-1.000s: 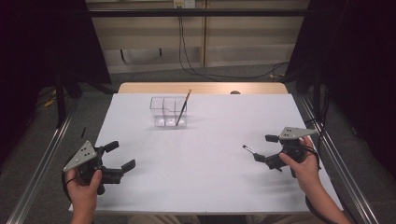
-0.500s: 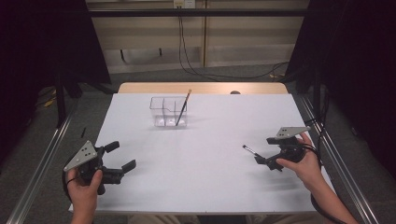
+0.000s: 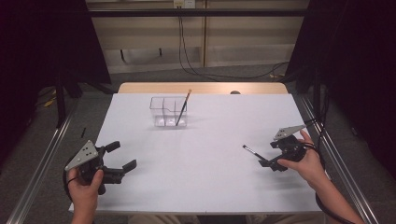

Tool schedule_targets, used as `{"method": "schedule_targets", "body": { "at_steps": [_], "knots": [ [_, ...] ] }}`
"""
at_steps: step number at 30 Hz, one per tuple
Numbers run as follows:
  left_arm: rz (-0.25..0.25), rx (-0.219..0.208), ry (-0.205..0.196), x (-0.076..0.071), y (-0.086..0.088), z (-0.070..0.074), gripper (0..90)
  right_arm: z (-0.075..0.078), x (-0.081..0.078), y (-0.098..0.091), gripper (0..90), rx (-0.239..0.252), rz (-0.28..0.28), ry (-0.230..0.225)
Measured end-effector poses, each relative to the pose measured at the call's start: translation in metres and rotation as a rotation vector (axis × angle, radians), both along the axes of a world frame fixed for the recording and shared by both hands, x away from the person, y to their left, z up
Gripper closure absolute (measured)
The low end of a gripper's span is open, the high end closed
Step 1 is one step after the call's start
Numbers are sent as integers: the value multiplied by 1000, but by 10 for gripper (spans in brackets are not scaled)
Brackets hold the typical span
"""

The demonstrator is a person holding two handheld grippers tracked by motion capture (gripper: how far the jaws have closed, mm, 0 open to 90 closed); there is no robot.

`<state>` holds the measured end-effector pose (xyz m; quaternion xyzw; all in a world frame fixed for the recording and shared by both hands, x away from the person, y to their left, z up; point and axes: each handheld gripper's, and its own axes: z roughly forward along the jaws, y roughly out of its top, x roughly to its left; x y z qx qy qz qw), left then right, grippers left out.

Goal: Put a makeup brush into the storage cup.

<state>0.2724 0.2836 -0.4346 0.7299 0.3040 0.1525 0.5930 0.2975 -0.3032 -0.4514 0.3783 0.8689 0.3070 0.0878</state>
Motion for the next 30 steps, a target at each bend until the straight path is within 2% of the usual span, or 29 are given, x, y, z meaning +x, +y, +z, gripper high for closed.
{"method": "schedule_targets", "body": {
  "at_steps": [11, 18, 21, 27, 30],
  "knots": [
    [7, 0, -3, 0, 0, 0, 0, 1, 1, 1, 131, -135, -5, 76],
    [5, -5, -3, 0, -1, 0, 0, -1, 2, 2, 187, -207, 5, 99],
    [4, -5, -1, 0, -1, 0, 0, -3, 2, 2, 233, -220, 10, 116],
    [4, -4, 1, 1, -1, -1, 0, -4, 1, 5, 400, -261, 31, 140],
    [1, -4, 0, 1, -1, -1, 0, -3, 1, 7, 477, -259, 17, 169]
  ]
}}
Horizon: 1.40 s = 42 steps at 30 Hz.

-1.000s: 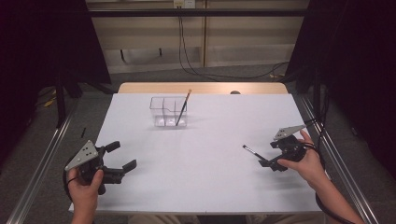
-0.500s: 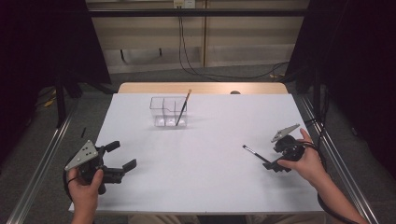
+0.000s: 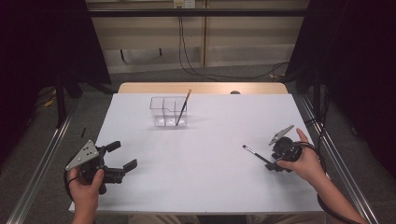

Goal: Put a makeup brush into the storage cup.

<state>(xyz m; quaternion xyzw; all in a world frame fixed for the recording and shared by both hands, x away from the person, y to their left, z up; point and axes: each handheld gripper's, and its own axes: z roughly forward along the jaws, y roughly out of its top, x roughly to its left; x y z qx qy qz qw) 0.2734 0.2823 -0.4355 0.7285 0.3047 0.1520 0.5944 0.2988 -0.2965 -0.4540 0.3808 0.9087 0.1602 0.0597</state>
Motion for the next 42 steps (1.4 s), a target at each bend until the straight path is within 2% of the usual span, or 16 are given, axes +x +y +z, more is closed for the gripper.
{"method": "schedule_targets", "body": {
  "at_steps": [3, 8, 12, 16, 22, 25, 32, 42],
  "knots": [
    [0, -2, 0, 0, 0, 0, 1, 2, 1, 3, 556, -17, 6, 17],
    [0, -1, -1, 0, 0, 0, 0, 3, 4, 8, 634, -43, 15, 44],
    [-3, 0, 1, 0, -1, 0, 0, 4, 5, 10, 832, -45, 13, 66],
    [-3, -1, 3, 1, -1, -1, 0, 4, 5, 12, 840, -53, 5, 70],
    [-9, 8, 1, 2, -2, -1, 0, 2, 3, 6, 842, -8, -23, 66],
    [-11, 9, 2, 3, -3, -1, 0, 1, 5, 4, 841, 12, -41, 80],
    [-19, 10, 3, 4, -5, -1, 0, 2, 4, 7, 845, -11, -38, 77],
    [-24, 10, 2, 5, -5, 0, 0, 2, 2, 5, 846, 14, -60, 71]
  ]
}}
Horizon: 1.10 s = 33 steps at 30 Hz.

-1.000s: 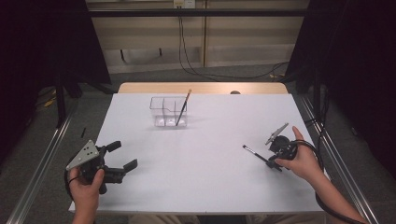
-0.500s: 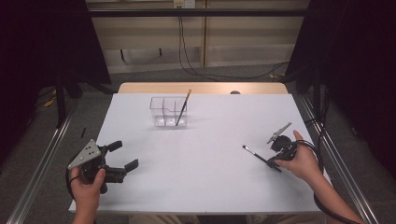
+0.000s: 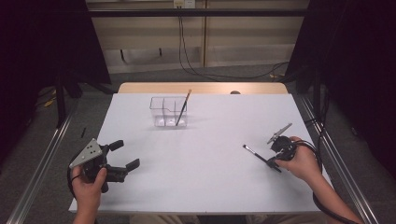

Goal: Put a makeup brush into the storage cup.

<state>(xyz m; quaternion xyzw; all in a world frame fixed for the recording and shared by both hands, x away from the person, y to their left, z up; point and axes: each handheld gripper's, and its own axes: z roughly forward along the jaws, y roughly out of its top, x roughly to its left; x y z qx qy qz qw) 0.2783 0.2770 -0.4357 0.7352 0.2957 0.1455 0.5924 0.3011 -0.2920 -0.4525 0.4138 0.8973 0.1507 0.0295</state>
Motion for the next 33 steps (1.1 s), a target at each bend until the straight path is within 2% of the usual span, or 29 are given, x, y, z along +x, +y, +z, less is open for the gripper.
{"method": "schedule_targets", "body": {
  "at_steps": [3, 9, 13, 17, 21, 30, 33],
  "knots": [
    [1, -1, 1, 0, 0, 0, 0, 0, 0, -3, 847, 24, -10, 1],
    [6, -11, 1, -1, 1, 1, 0, -1, -4, -6, 848, 50, -14, -25],
    [7, -12, 3, -2, 1, 1, 0, -1, -6, -11, 847, 116, -29, -33],
    [5, -8, 3, -1, 0, 1, 0, 0, -8, -11, 847, 142, -36, -68],
    [4, -13, 5, -2, -1, 1, 0, 2, -10, -11, 847, 180, -47, -131],
    [3, -19, 4, -2, -1, 2, 0, 12, -13, -8, 847, 337, -88, -264],
    [1, -18, 6, -1, -2, 1, 0, 16, -15, -6, 847, 362, -95, -318]
  ]
}}
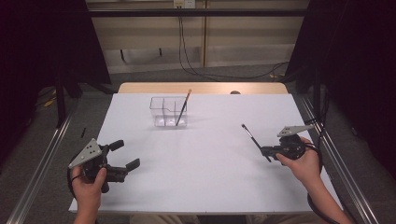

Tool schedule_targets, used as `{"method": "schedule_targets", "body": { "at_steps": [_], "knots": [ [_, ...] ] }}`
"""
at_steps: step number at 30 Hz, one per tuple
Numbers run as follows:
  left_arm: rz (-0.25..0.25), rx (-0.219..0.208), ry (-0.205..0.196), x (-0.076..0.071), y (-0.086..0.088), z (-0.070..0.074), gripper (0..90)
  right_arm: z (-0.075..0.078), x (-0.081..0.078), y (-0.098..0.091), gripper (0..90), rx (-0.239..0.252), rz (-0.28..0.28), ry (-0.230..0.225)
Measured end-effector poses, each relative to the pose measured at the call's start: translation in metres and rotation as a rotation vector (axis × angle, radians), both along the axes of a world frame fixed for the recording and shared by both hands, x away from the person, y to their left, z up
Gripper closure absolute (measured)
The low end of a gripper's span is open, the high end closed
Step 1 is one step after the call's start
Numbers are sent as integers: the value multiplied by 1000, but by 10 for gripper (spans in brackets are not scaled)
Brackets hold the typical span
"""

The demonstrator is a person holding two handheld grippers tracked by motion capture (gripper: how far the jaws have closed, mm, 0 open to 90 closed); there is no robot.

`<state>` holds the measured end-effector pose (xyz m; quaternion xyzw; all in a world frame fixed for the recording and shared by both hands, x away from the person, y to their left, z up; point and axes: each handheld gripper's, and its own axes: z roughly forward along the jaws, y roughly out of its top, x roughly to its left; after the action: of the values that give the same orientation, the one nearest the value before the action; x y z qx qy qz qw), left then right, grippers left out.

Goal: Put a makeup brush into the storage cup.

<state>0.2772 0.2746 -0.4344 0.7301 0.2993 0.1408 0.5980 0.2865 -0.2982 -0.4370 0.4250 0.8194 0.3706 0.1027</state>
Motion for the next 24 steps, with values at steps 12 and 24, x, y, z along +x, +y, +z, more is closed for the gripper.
{"method": "schedule_targets", "body": {
  "at_steps": [12, 24],
  "knots": [
    [-8, -11, 10, 3, -3, 1, 0, 8, -3, 8, 847, 136, -8, -142],
    [-15, -22, 6, 3, -6, 5, 0, 11, -3, 20, 847, 245, -10, -224]
  ]
}}
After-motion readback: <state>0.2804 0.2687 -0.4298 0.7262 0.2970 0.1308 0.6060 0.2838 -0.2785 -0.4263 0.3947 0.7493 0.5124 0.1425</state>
